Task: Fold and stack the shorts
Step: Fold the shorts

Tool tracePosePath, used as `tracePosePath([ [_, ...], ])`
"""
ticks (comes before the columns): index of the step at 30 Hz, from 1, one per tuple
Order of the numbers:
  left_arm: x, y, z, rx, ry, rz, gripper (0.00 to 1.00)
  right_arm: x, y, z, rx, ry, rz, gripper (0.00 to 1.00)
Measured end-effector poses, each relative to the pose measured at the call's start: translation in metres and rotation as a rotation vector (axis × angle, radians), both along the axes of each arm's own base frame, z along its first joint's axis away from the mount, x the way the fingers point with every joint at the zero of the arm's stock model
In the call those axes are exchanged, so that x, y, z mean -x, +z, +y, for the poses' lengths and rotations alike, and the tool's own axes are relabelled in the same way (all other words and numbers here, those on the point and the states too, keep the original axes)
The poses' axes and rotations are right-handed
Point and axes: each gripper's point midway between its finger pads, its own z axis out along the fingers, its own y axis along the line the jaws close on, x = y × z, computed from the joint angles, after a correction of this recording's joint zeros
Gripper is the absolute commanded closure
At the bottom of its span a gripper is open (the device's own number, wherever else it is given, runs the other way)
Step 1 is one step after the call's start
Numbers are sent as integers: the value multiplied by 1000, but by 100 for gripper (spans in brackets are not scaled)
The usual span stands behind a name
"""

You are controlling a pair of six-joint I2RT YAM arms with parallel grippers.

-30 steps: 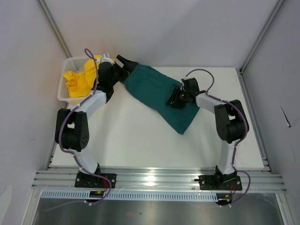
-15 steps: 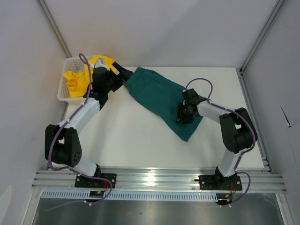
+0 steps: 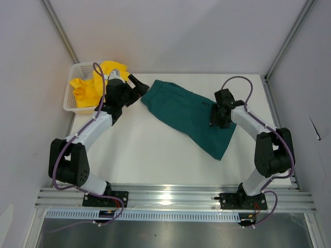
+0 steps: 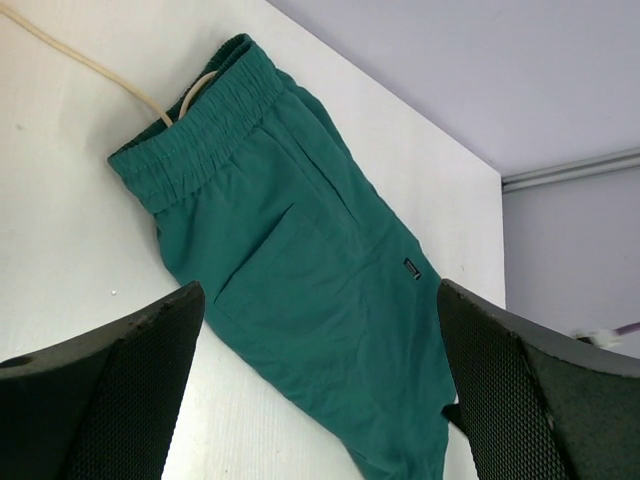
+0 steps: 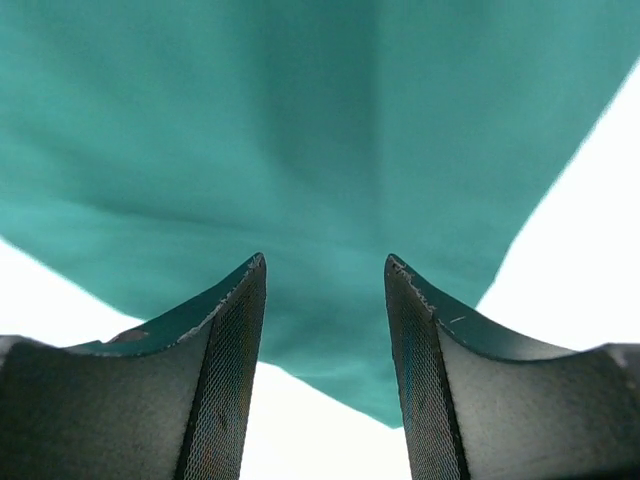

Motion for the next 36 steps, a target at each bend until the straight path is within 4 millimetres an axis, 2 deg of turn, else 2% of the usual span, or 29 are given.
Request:
tracePosePath([
  [2, 0, -8, 0, -3, 0, 13, 1, -18, 22, 19, -42, 34, -71, 47],
  [3, 1, -14, 0, -5, 0, 23, 1, -31, 37, 36, -86, 59, -121, 48],
  [5, 4, -29, 1, -11, 1, 52, 1, -47, 54, 61, -161, 102, -179, 50],
  [7, 6, -43, 2, -17, 1, 80, 1, -61, 62, 90, -253, 149, -213, 51],
  [10, 9, -51, 2, -22, 2, 99, 1, -83, 51, 127, -382, 193, -211, 52],
  [14, 8, -51, 3, -21, 6, 90, 1, -100, 11, 165, -559, 211, -138, 52],
  [18, 7, -51, 5, -26, 15, 87, 1, -105, -28, 188, -678, 196, -41, 52],
  [22, 8, -52, 6, -30, 24, 87, 1, -109, -32, 202, -748, 205, -12, 51],
  [25, 9, -53, 7, -31, 25, 86, 1, -103, -34, 206, -746, 217, 6, 51],
  [29, 13, -60, 8, -33, 25, 94, 1, -86, -39, 214, -751, 268, 25, 52],
  [33, 25, -72, 11, -34, 26, 107, 1, -39, -41, 209, -738, 336, 64, 52],
  [36, 46, -92, 15, -25, 32, 138, 1, -1, -42, 194, -715, 368, 93, 52],
])
